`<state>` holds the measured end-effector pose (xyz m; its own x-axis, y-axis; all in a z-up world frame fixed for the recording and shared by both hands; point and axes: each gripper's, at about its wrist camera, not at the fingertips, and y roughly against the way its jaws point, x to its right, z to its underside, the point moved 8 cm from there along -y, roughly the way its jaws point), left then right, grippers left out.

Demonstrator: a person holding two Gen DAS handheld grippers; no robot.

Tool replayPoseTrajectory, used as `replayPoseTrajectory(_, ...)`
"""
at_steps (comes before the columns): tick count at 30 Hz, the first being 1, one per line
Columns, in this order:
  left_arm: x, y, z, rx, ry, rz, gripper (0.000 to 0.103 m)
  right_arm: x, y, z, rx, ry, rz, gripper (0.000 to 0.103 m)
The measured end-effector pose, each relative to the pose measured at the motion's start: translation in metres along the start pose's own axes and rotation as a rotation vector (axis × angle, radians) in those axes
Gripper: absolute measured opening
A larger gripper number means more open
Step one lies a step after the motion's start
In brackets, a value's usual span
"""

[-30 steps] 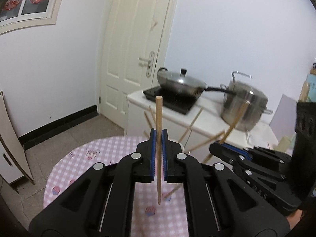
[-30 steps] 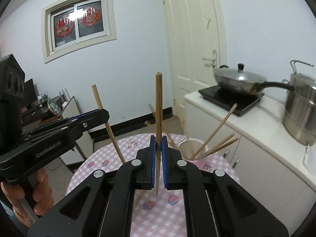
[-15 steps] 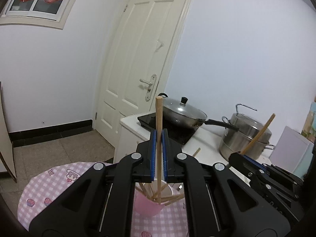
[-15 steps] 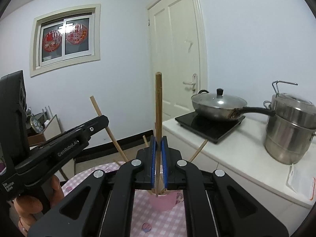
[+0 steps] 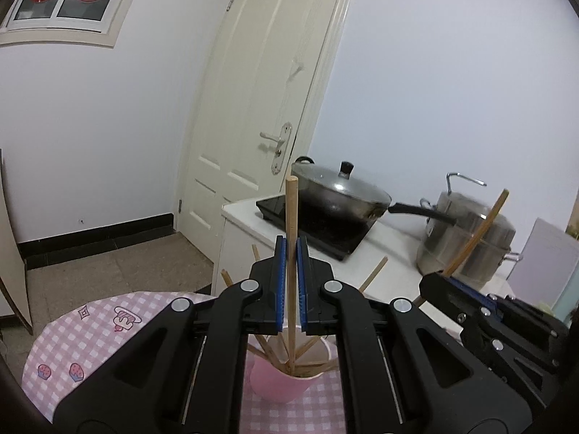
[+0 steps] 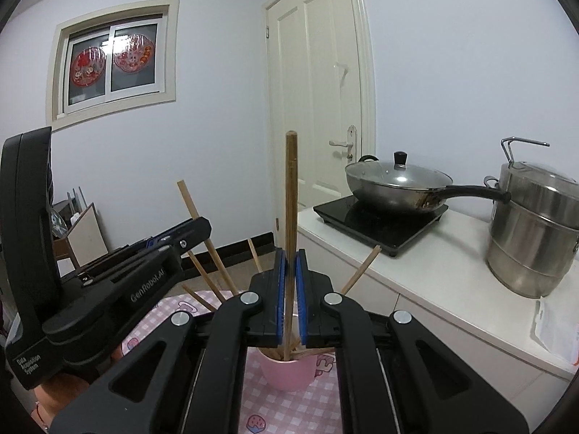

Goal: Organize utensils
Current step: 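Lift both held chopsticks upright and lower them into the pink cup, then open both tools to release the chopsticks into the cup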

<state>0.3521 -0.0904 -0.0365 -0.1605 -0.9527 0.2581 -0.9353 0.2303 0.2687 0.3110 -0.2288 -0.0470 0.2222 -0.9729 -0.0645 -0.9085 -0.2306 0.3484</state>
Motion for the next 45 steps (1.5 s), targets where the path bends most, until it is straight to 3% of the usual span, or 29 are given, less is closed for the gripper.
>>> replayPoseTrajectory(27,-0.007,-0.024,0.059,-0.181,-0.106,0.003,0.007,0.005,-0.031,0.064,-0.177,-0.032,-0.018,0.005)
replayPoseTrajectory(42,-0.008,-0.023,0.062,-0.222,-0.110,0.009,0.008,0.010,-0.035,0.074,-0.213,-0.082,-0.037,0.005)
replayPoseTrajectory(44,-0.008,-0.022,0.063,-0.233,-0.110,0.010,0.026,0.012,-0.035,0.074,-0.214,-0.085,-0.040,0.005)
replayPoseTrajectory(45,-0.008,-0.021,0.062,-0.230,-0.106,0.009,0.059,0.012,-0.035,0.074,-0.215,-0.087,-0.042,0.006)
